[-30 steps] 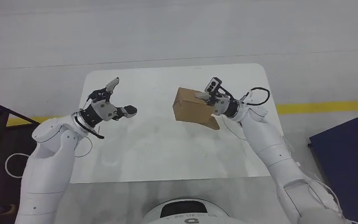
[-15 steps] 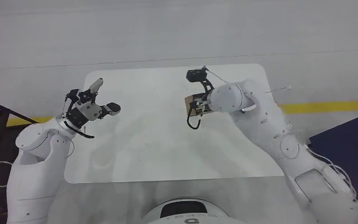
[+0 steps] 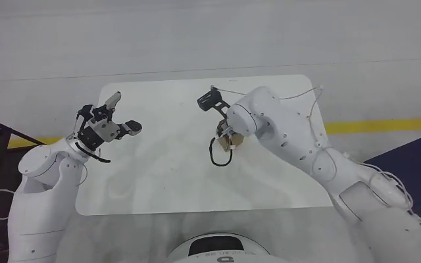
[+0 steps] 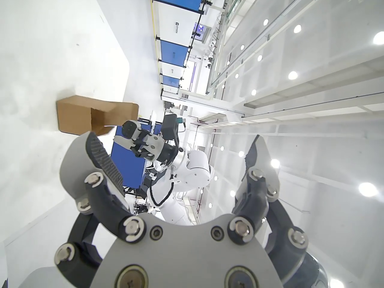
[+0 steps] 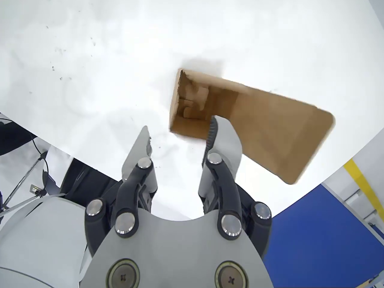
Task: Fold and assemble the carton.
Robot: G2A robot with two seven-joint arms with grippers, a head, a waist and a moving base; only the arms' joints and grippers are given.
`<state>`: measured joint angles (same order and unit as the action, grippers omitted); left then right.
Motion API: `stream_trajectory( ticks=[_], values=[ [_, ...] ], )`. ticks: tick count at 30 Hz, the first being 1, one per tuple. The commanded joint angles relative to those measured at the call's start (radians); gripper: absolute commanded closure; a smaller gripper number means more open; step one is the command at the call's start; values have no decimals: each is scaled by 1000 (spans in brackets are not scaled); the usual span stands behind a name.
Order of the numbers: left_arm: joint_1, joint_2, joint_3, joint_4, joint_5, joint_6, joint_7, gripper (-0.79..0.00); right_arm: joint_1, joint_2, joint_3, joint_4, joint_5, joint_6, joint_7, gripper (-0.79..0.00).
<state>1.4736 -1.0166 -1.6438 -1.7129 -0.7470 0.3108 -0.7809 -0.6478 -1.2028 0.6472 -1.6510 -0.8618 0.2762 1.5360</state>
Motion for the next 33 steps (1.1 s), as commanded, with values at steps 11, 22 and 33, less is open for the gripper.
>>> stream_trajectory(
  ticks=[11, 22, 33],
  values=[
    [0, 0, 0, 0, 0, 0, 0, -785, -308, 68, 418, -352, 58, 207, -344, -785],
    [0, 0, 0, 0, 0, 0, 0, -785, -707, 78, 690, -465, 363, 171, -748, -785],
    [-16, -5, 9, -5, -21, -49, 27, -785, -807, 80, 665, -358, 383, 11, -805, -785]
  ],
)
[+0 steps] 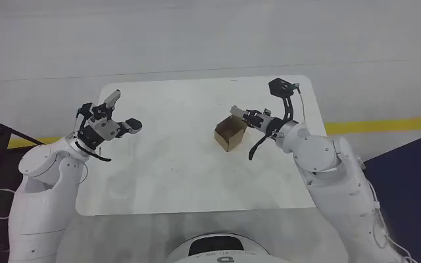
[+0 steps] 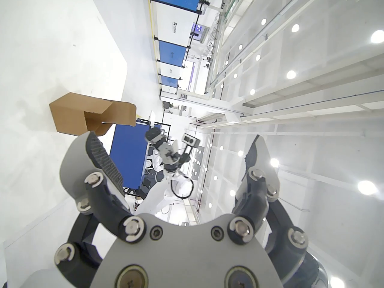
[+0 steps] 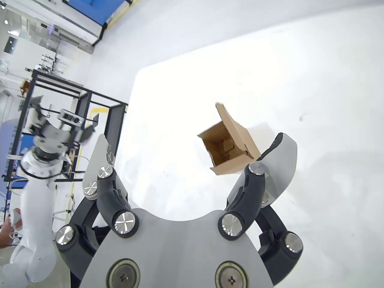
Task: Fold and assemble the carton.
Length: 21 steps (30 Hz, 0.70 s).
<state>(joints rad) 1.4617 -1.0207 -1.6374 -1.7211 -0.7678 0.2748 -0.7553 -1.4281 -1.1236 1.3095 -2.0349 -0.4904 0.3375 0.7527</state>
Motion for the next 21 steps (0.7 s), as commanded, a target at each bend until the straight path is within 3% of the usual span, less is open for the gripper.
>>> stream_trajectory(
  ticks=[1, 5, 9, 15, 21],
  values=[
    [-13, -1, 6, 8, 5, -27, -2, -785, -58, 2, 4, 44, 10, -85, -44, -785],
    [-67, -1, 31, 49, 37, -83, -52, -785, -159, 2, 23, 99, 57, -177, -159, -785],
    [-139, -6, 101, 130, 68, -118, -111, -785, -180, -4, 4, 148, 73, -246, -255, -785],
    [-248, -23, 272, 274, 182, -152, -152, -785, -81, -24, -66, 294, 129, -324, -350, -785],
    [-352, -55, 444, 390, 308, -250, -130, -785, 14, -45, -128, 416, 163, -377, -409, -785]
  ],
)
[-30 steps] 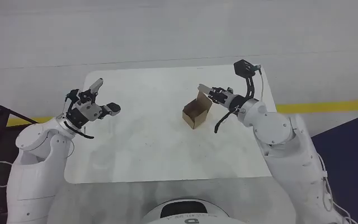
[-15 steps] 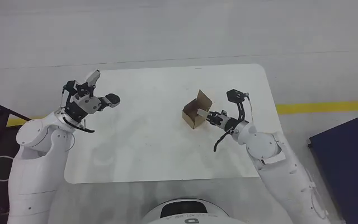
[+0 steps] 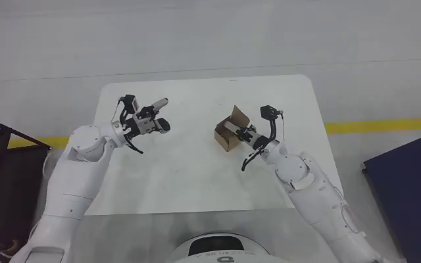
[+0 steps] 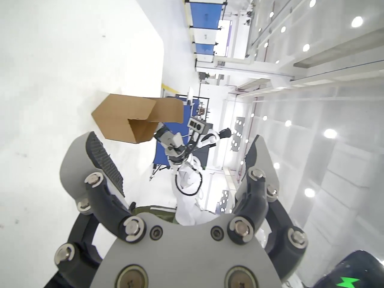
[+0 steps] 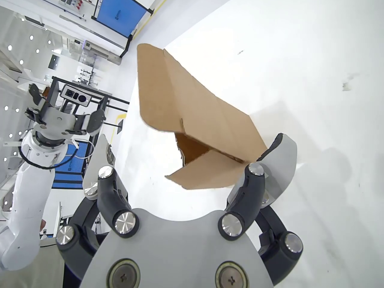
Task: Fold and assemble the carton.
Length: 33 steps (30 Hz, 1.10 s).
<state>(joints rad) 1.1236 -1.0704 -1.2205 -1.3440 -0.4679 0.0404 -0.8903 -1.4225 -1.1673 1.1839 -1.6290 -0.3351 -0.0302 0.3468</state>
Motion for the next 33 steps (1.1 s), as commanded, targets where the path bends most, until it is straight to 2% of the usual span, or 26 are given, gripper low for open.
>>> stream_trajectory(
  ticks=[1, 5, 10, 18, 22, 25, 33],
  values=[
    [-32, -12, 53, 29, 21, -35, 18, -785, 17, -3, -7, 19, 8, -27, -2, -785],
    [-116, -46, 155, 120, 83, -114, 108, -785, 38, -6, -18, 35, 14, -77, 16, -785],
    [-220, -105, 293, 263, 104, -200, 189, -785, 47, -7, -20, 45, 40, -122, 33, -785],
    [-312, -201, 448, 458, 44, -277, 206, -785, 27, 1, 14, 17, 42, -158, 87, -785],
    [-338, -237, 482, 518, 3, -295, 190, -785, -3, 8, 47, 1, 65, -166, 110, -785],
    [-347, -254, 481, 560, -66, -295, 135, -785, -5, 10, 58, 11, 80, -171, 123, -785],
    [-337, -260, 448, 595, -158, -296, -45, -785, 44, -1, 16, 77, 141, -209, 142, -785]
  ],
)
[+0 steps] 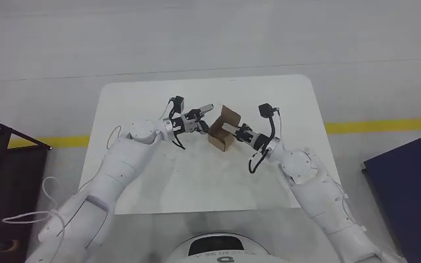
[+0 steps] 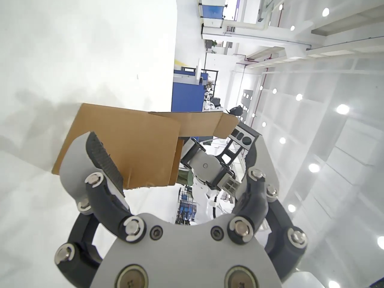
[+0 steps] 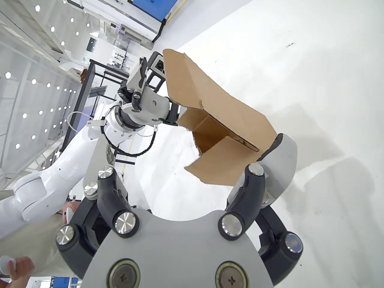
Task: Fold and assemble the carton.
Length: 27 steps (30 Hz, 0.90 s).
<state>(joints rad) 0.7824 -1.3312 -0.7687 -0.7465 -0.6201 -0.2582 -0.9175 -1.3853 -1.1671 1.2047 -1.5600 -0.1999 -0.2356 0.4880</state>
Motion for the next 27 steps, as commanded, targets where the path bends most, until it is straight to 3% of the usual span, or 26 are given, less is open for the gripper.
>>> stream_trajectory(
  ticks=[1, 6, 11, 17, 23, 27],
  values=[
    [8, 2, -6, -7, -7, 6, -40, -785, 15, -3, -11, 19, 13, -10, 1, -785],
    [33, 14, -25, -33, 18, 7, -86, -785, 49, -10, -32, 62, 38, -33, 4, -785],
    [45, 38, -75, -50, 78, -10, -32, -785, 48, -8, -20, 64, 28, -40, -2, -785],
    [70, 95, -186, -116, 177, -25, -13, -785, -35, 21, 84, -72, -68, -2, 52, -785],
    [175, 164, -353, -287, 210, 9, -22, -785, -100, 53, 188, -297, -204, 80, 236, -785],
    [175, 164, -353, -287, 210, 9, -22, -785, -100, 53, 188, -297, -204, 80, 236, -785]
  ],
)
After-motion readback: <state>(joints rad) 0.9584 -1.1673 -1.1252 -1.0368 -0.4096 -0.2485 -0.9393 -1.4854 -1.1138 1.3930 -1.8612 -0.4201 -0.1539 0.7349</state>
